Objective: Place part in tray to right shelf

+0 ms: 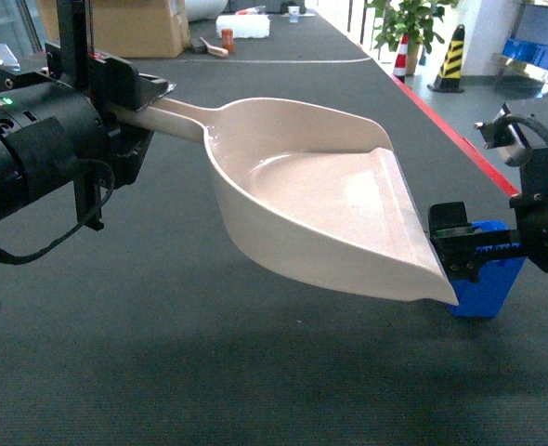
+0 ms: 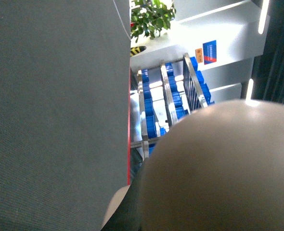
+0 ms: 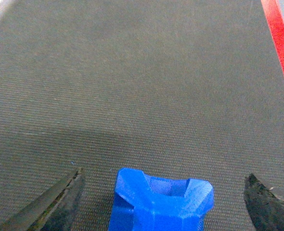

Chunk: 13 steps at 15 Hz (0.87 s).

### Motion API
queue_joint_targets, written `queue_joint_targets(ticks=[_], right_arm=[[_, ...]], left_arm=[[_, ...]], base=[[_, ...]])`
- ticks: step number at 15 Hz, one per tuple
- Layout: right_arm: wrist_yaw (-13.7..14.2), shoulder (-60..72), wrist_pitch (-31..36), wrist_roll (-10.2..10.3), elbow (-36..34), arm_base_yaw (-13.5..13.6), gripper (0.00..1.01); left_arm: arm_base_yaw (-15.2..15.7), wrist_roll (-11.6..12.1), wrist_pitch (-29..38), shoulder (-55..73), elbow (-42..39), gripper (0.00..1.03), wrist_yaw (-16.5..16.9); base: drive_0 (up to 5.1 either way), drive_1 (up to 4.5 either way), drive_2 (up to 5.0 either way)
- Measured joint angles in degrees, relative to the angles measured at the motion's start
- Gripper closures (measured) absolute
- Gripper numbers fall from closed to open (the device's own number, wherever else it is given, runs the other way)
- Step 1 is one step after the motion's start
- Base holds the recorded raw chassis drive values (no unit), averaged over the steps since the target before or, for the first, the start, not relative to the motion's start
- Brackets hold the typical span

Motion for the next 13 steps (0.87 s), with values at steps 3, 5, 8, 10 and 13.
queue_joint_targets(ticks=[3,5,8,10,13], right_arm=[[1.2,1.7,-1.0,2.6,0.8,0.6,0.34],[0.4,-2.8,-1.4,3.7,-2.1,0.5,0.53],[-1.1,-18.6,-4.8,4.0,-4.7,0.3,0.55],[-2.0,-26.8,-6.0,6.5,-0.6,3.7,0.55],[-4.8,-17.8,-6.6,17.8,6.6,15.7,0.55]], left_arm=[[0.0,0.3,0.0,0.0,0.0,0.89,0.0],[0.0,-0.2,0.0,0.0,0.0,0.89,0.4],[0.1,-0.1,0.0,0.0,0.0,0.89,0.1],[0.0,0.0,0.0,0.0,0.0,0.89,0.1],[0.0,0.0,0.0,0.0,0.0,0.89,0.2]], base=[[0.0,0.00,0.0],[0.0,0.00,0.0],[0.0,0.00,0.0],[0.0,0.00,0.0],[0.0,0.00,0.0]])
